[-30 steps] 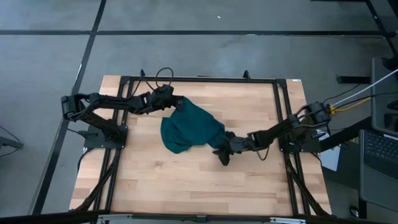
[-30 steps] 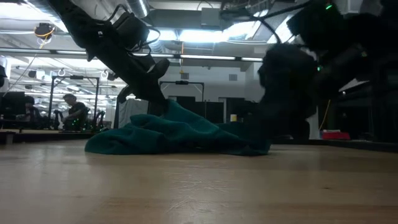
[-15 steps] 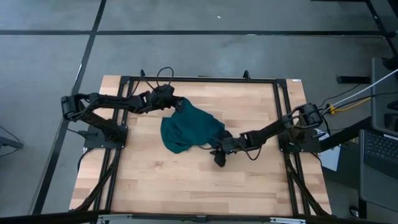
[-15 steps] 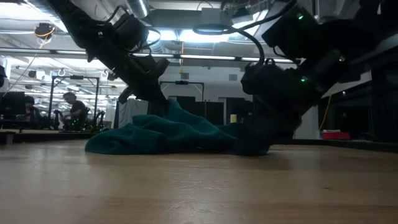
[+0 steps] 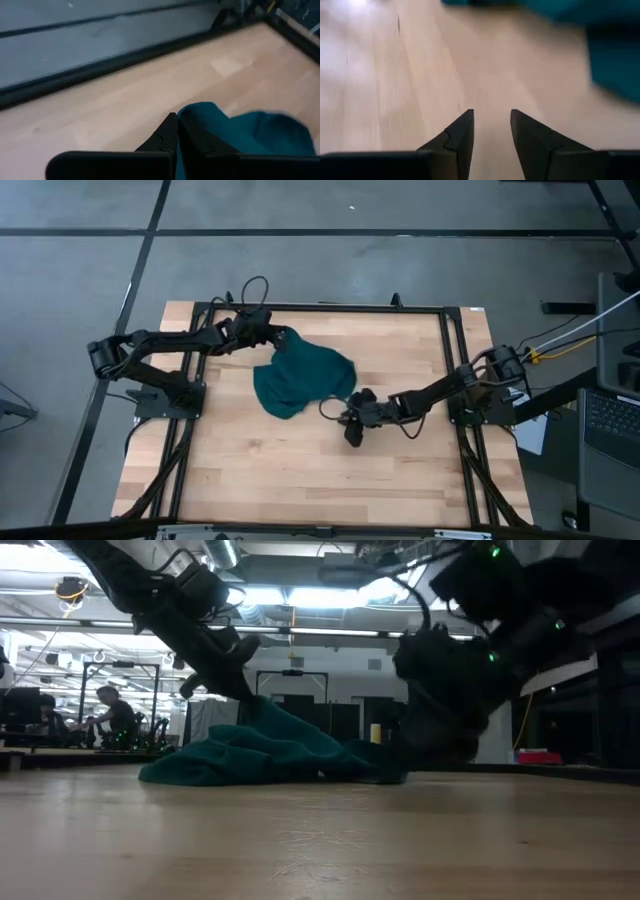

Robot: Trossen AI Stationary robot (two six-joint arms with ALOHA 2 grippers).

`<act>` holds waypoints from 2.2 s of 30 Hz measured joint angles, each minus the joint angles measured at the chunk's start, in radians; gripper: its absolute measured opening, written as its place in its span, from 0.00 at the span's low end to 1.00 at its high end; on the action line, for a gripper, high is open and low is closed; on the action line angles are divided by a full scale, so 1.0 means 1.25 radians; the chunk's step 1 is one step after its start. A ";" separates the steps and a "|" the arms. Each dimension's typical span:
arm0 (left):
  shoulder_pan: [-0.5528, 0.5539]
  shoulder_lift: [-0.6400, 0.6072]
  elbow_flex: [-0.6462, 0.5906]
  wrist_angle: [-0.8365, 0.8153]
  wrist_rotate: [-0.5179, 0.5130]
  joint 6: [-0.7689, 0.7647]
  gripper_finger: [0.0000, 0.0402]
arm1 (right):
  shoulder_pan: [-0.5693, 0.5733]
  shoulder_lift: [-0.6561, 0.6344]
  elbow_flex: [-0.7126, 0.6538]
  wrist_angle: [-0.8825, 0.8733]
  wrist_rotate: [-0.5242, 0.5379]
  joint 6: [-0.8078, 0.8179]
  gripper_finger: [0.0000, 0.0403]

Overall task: Fold microfiber towels
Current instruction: Fold the green napkin

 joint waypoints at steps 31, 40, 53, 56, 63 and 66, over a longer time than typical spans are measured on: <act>-0.022 -0.002 0.000 0.011 0.037 -0.028 0.01 | -0.123 -0.036 0.001 -0.130 0.033 -0.269 0.40; -0.022 -0.002 0.000 0.016 0.046 -0.034 0.01 | -0.127 -0.034 0.001 -0.125 0.004 -0.296 0.40; -0.022 -0.002 0.000 0.024 0.046 -0.061 0.01 | -0.135 0.032 0.002 -0.049 -0.020 -0.329 0.39; -0.022 -0.002 0.000 0.025 0.046 -0.064 0.01 | -0.134 0.035 0.003 -0.048 0.004 -0.332 0.35; -0.021 -0.010 0.000 0.003 0.016 -0.080 0.01 | -0.131 0.033 0.006 -0.103 0.029 -0.329 0.03; -0.019 -0.041 0.000 -0.045 -0.035 -0.082 0.01 | -0.125 0.026 0.007 -0.148 0.062 -0.278 0.03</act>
